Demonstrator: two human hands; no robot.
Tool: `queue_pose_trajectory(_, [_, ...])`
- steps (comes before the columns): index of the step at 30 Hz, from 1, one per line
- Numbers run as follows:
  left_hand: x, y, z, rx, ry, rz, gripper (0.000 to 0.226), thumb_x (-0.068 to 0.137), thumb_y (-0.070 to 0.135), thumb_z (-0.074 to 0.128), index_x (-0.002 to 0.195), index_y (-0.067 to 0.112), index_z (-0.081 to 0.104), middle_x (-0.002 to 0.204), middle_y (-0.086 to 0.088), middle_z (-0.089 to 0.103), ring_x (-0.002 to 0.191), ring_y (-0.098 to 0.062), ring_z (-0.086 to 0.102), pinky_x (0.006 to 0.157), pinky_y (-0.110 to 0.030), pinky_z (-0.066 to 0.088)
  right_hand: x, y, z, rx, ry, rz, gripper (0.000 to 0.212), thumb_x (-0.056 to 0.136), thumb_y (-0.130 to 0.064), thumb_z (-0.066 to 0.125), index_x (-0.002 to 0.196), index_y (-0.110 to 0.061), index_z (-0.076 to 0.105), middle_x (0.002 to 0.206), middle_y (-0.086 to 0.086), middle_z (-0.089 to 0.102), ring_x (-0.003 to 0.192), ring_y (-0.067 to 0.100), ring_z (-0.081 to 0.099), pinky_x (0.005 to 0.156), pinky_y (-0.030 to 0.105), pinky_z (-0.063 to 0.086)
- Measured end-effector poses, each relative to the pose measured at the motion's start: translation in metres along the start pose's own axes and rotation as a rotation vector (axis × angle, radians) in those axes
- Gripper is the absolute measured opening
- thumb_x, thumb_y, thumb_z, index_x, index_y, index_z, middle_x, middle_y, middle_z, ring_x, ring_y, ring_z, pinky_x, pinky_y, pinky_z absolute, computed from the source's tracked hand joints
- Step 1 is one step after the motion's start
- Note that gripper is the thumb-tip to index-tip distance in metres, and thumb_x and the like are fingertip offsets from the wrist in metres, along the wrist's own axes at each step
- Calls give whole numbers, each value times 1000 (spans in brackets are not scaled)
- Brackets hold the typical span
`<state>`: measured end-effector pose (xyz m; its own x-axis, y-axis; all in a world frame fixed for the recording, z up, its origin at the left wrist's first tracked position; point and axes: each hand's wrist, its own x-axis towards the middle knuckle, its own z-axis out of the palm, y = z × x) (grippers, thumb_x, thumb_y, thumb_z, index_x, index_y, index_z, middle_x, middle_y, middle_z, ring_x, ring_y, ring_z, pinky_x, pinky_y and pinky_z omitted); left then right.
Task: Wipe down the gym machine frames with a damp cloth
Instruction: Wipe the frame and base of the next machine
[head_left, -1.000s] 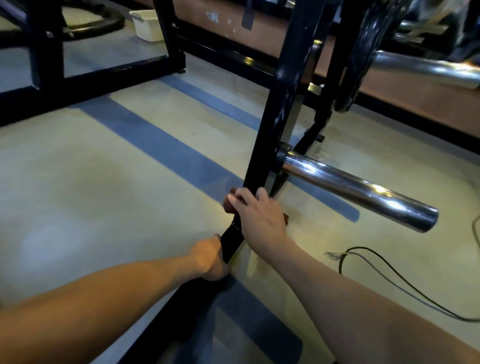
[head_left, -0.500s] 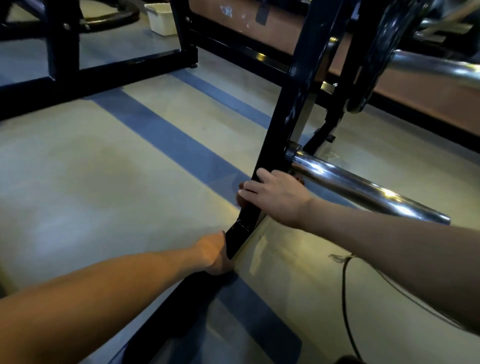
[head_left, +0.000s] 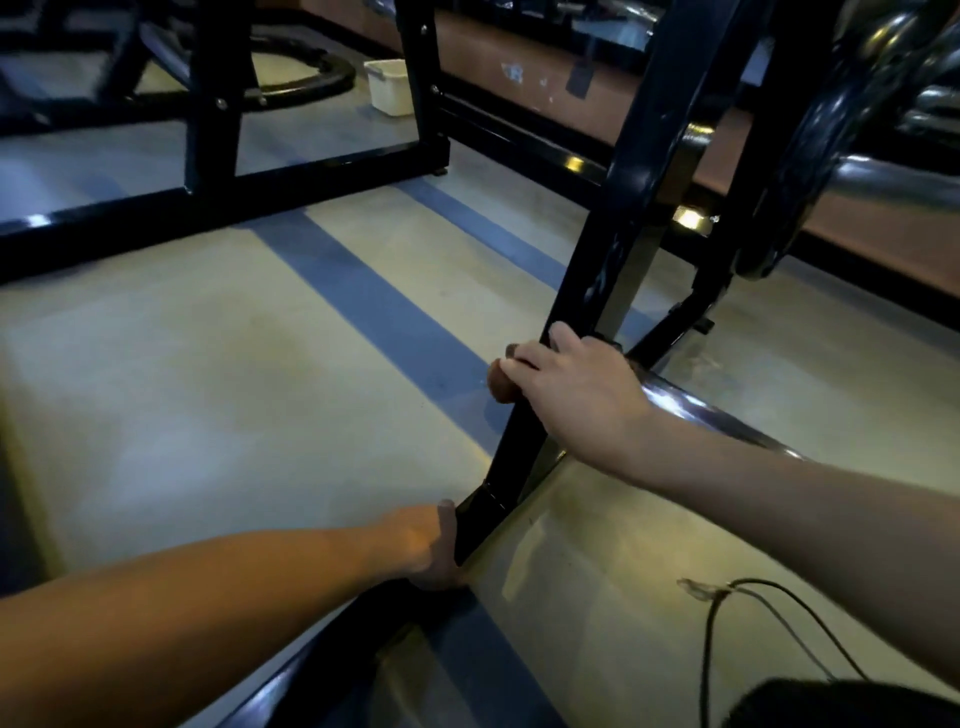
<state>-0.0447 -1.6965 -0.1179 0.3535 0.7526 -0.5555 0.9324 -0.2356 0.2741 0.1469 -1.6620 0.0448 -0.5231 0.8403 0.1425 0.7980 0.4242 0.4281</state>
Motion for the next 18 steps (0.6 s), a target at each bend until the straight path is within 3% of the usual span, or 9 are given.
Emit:
queue_pose_trajectory(2, [-4,0,-2,18,-14,30,74,91,51,65,143,5,42,127,-16,64,114,-33,64,92,-33,49,-11,-7,11,100,58,121,43,89,-20,72,131,-24,63,124,-4,63,98,25,46,67,34,32])
queue_pose_trajectory(5, [-6,3,-9,36,-33,58,57,89,52,66,125,10,55,123,-17,67,109,-34,67,79,-30,48,-16,-2,7,229,246,294,41,91,-19,70,131,-21,66,126,-1,61,98,27,48,66,36,43])
queue_pose_trajectory(8, [-4,5,-15,52,-62,61,53,88,56,65,119,14,56,125,-15,64,110,-33,66,86,-35,53,-4,9,0,268,392,461,44,92,-18,71,136,-17,64,128,3,60,100,30,49,65,36,40])
queue_pose_trajectory(13, [-16,13,-27,99,-37,81,62,94,56,63,135,10,54,133,-20,61,118,-38,62,89,-38,51,-13,-15,30,300,294,347,47,83,-13,78,129,-18,66,123,1,59,95,30,45,66,42,49])
queue_pose_trajectory(18, [-27,20,-37,40,-62,96,49,97,48,64,126,9,59,126,-19,63,114,-34,63,83,-33,46,-16,0,18,345,466,472,43,91,-17,74,133,-15,67,124,3,63,93,31,50,65,40,47])
